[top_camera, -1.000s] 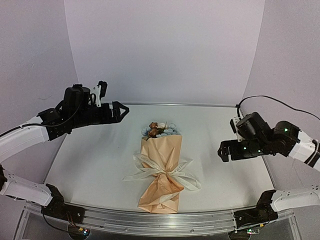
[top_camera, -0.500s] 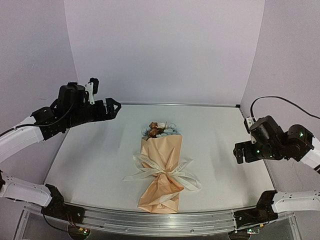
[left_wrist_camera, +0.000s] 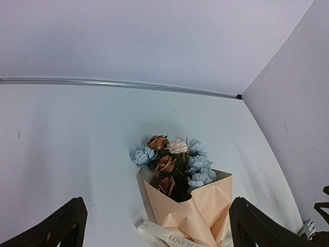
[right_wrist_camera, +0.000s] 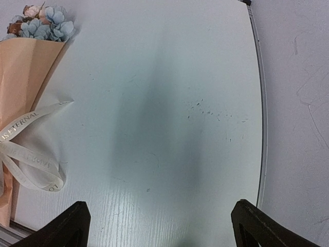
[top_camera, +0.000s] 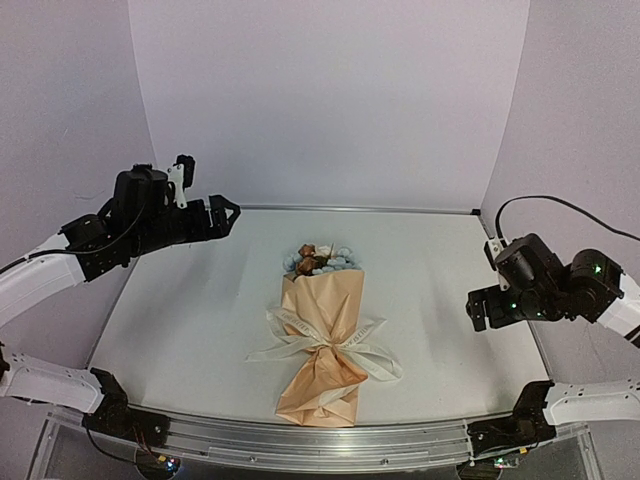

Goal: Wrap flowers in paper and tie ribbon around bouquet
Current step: Reset both arms

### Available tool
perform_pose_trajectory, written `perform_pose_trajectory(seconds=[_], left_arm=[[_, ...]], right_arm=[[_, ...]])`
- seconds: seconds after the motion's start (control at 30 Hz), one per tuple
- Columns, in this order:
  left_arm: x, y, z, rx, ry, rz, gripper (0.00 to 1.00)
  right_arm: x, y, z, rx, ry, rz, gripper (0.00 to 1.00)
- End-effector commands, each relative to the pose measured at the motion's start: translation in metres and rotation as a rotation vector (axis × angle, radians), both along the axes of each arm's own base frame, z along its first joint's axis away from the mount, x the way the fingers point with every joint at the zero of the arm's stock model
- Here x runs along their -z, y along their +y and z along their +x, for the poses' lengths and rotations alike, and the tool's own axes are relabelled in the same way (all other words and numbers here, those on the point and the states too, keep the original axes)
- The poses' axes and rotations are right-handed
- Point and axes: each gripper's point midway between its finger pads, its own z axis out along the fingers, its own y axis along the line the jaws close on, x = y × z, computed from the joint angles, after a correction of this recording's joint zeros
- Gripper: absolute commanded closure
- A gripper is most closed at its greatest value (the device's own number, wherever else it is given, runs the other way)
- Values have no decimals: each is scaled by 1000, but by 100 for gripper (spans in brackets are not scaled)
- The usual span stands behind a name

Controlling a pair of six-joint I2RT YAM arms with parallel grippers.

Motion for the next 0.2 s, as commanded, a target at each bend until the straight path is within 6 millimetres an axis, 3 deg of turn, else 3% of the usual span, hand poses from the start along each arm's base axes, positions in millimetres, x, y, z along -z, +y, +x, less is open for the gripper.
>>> perform_pose_trajectory(seconds=[0.0,0.17], left_arm=[[-15,5,-1,-9,-42,-24,0],[-15,7,-2,-15,-45,-27,0]], right_arm=[[1,-5,0,11,-4,-18,2],[2,-6,-1,19,-1,-15,2]])
